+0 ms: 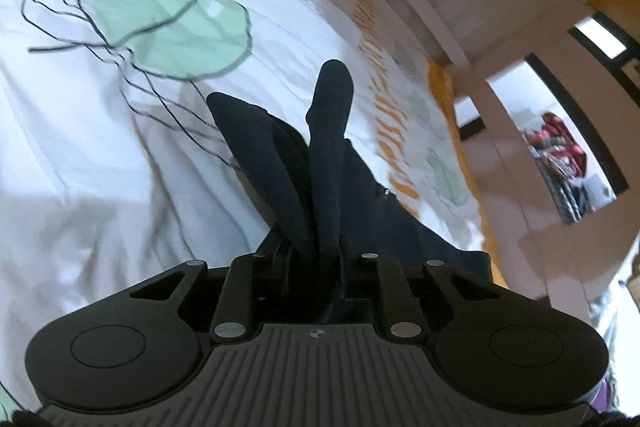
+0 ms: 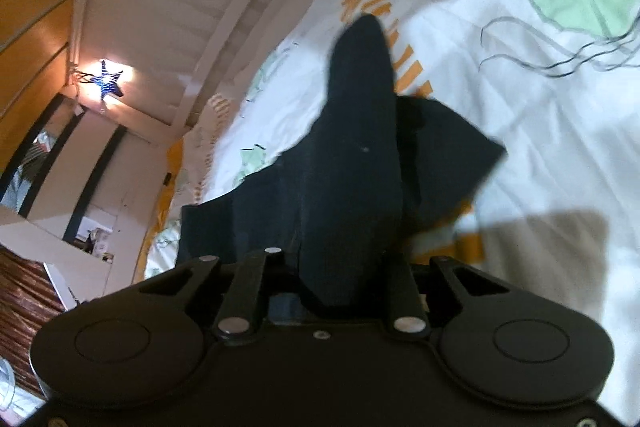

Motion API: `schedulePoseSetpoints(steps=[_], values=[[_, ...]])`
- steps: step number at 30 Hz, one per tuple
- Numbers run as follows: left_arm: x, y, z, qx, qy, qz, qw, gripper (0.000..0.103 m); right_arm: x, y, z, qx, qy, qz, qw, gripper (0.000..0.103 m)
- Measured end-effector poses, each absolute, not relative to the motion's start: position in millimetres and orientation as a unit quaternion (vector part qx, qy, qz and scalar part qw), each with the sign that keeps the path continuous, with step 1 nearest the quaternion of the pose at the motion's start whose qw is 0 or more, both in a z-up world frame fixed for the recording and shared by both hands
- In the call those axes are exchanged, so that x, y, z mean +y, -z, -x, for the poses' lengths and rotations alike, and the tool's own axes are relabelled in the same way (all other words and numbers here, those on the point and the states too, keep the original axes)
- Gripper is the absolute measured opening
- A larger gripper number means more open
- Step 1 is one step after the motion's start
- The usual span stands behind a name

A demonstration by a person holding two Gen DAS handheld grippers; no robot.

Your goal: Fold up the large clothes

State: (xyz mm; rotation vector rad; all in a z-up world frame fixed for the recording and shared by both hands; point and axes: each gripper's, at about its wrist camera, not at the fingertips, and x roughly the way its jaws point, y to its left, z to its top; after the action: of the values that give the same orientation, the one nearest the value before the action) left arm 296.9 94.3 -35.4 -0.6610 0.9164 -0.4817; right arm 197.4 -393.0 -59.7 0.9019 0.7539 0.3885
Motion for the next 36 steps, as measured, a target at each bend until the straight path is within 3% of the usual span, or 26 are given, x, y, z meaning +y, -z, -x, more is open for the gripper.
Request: schedulePoseSetpoints(steps=[12,16,20,25,26,29,32,36], values=[[83,53,-234,0.456,0.288,0.359,0.762,0.019,-451,51,-145,0.404,-0.136,-0.418,0.802,0.028],[101,66,-232,0.443,0.195,0.29,0.825,0.019,-434,61,-158,0.447,-0.064,-0.23,0.862,0.048],[105,75,-231,0.437,0.147,0.212,0.861,0.04,-415,63,-167,0.435,-0.039,-0.182,0.881,0.055],[81,48,-217,0.387,0.147,0.146,0.899,0.041,-411,64,-170,0.423,-0.032,-0.175,0.889,0.056],[74,42,-211,0.374,0.155,0.145,0.903,0.046,-412,63,-170,0.418,-0.033,-0.183,0.889,0.058],[51,30,-202,0.356,0.166,0.15,0.907,0.074,-411,62,-166,0.408,-0.043,-0.189,0.892,0.062],[25,23,-198,0.345,0.192,0.156,0.905,0.076,-414,62,-162,0.397,-0.059,-0.2,0.894,0.071],[-8,22,-203,0.353,0.221,0.159,0.895,0.076,-420,67,-169,0.384,-0.073,-0.219,0.894,0.074]])
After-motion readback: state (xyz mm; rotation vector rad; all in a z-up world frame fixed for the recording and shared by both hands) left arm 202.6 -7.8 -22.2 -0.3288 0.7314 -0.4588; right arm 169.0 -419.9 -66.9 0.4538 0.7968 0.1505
